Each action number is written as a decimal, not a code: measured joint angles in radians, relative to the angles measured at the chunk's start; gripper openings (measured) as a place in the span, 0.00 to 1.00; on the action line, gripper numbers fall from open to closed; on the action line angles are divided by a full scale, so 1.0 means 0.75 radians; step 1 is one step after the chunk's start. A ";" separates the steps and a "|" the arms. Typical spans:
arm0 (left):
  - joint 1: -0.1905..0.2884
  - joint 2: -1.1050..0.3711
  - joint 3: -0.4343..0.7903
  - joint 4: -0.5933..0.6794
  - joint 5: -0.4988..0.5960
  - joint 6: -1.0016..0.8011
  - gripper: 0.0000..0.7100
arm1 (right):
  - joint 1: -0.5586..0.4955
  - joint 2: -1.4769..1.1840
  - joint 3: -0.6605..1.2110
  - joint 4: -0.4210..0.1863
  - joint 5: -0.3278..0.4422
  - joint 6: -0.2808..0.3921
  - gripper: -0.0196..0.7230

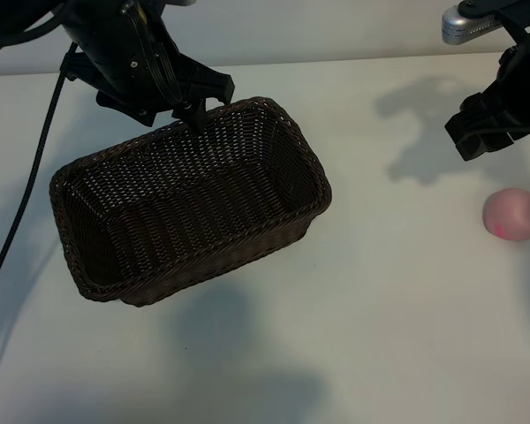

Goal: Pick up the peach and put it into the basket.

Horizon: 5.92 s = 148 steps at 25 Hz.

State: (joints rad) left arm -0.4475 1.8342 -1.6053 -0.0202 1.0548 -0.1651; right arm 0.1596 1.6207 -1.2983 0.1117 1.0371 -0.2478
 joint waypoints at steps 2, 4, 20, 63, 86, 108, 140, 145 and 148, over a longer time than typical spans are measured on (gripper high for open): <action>0.000 0.000 0.000 0.000 0.000 0.002 0.80 | 0.000 0.000 0.000 0.000 0.000 0.000 0.81; 0.000 0.000 0.000 0.000 0.000 0.002 0.80 | 0.000 0.000 0.000 0.000 0.000 0.000 0.81; 0.000 0.000 0.000 0.000 -0.001 0.002 0.80 | 0.000 0.000 0.000 0.000 0.000 0.000 0.82; 0.069 -0.440 0.707 0.311 -0.032 -0.689 0.80 | 0.000 0.000 0.000 0.046 -0.042 0.003 0.82; 0.272 -0.327 0.942 0.105 -0.554 -0.706 0.80 | 0.000 0.000 0.000 0.052 -0.039 0.003 0.82; 0.273 -0.125 0.942 0.056 -0.646 -0.658 0.80 | 0.000 0.000 0.000 0.053 -0.036 0.003 0.82; 0.273 -0.084 0.942 0.056 -0.665 -0.661 0.73 | 0.000 0.000 -0.001 0.054 -0.020 0.003 0.82; 0.274 -0.082 0.942 0.052 -0.685 -0.670 0.56 | 0.000 0.000 -0.001 0.054 -0.020 0.003 0.82; 0.274 -0.082 0.942 0.052 -0.687 -0.670 0.56 | 0.000 0.000 -0.001 0.054 -0.020 0.003 0.82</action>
State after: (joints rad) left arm -0.2419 1.7725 -0.8986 0.0187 0.5396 -0.6677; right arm 0.1596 1.6207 -1.2987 0.1521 1.0222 -0.2457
